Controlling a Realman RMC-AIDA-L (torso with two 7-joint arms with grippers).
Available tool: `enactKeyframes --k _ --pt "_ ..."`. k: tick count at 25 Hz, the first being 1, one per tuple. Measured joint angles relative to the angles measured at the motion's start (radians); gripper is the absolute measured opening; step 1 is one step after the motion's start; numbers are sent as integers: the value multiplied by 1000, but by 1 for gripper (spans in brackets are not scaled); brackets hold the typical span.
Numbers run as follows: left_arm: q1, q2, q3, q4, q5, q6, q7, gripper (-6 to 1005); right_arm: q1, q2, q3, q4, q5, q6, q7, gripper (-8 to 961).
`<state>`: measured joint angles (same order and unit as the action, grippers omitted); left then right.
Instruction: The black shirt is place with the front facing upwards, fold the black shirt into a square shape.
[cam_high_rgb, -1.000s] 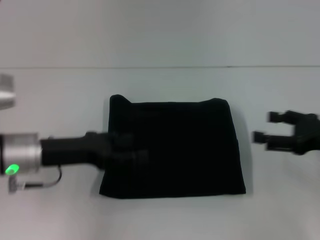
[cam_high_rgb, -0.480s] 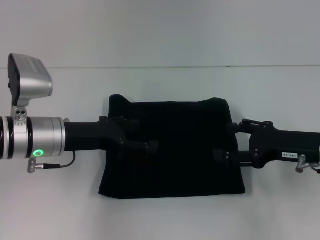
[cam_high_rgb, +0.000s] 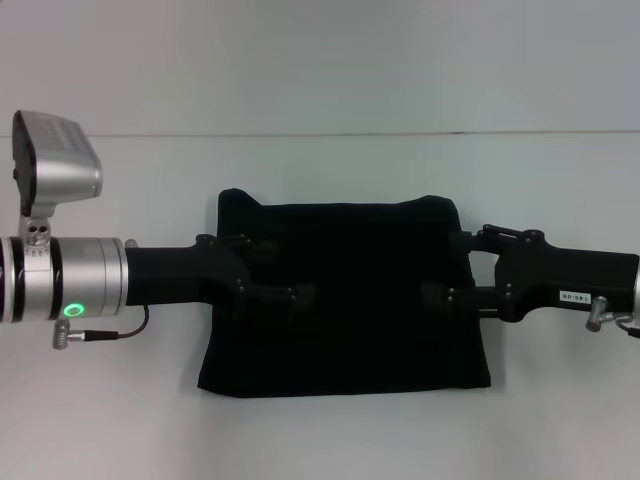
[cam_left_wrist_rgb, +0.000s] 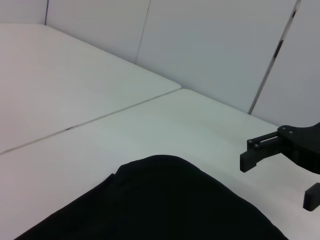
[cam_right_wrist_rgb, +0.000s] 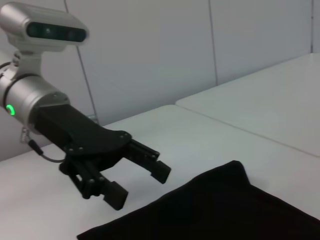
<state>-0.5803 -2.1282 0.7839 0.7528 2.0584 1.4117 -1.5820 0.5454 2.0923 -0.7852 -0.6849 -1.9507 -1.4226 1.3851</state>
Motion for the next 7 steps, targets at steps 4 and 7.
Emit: enactKeyframes --k 4,7 --pt "2 -4 0 2 -1 -2 1 934 7 0 1 17 1 21 1 941" --pt "3 -6 0 3 0 -1 1 934 10 -1 0 23 0 31 2 941"
